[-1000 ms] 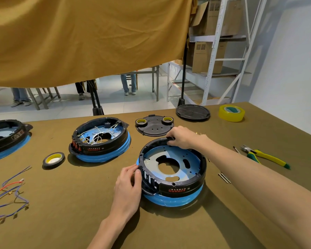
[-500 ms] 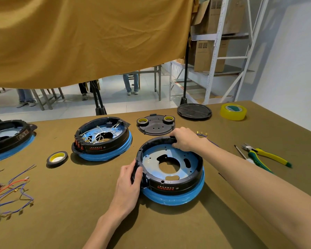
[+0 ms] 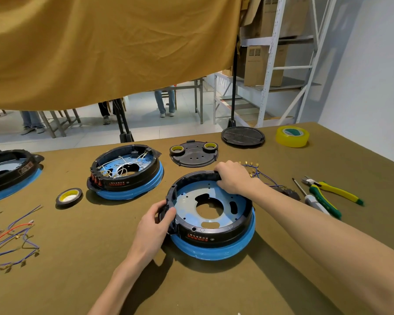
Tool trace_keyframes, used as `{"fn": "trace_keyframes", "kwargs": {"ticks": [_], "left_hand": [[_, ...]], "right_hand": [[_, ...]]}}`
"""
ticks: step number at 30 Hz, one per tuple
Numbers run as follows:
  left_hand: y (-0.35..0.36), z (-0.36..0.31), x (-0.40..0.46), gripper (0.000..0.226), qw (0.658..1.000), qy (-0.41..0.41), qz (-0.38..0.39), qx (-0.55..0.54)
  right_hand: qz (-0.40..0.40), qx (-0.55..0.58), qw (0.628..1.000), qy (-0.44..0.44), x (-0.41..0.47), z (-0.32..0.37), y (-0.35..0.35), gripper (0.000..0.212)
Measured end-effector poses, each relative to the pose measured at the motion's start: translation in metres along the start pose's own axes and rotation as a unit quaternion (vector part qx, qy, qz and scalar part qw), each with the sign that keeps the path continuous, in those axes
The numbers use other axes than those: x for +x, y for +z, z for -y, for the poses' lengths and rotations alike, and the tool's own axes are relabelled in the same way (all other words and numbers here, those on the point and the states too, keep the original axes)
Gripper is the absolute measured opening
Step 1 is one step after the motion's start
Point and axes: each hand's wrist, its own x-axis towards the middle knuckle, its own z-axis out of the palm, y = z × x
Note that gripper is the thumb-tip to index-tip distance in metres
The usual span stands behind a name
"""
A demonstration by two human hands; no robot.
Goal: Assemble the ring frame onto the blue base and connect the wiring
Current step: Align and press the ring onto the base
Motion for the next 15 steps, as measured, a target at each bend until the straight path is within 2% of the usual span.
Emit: {"fn": "trace_keyframes", "kwargs": {"ticks": [3,11,15], "left_hand": [[-0.002,-0.002,0.002,0.059,1.000,-0.009,0.002,0.024],[-0.002,-0.004,0.001,0.058,0.998,-0.011,-0.026,0.050],[0.000,-0.006,-0.002,0.061,0.999,-0.005,-0.023,0.037]], "right_hand": [[0.000,0.005,1.000,-0.005,-0.002,-0.001,-0.001,0.019],[0.007,0.012,0.999,-0.037,0.000,-0.002,-0.006,0.015],[0.035,0.034,0.998,-0.037,0.004,-0.010,-0.009,0.025]]}}
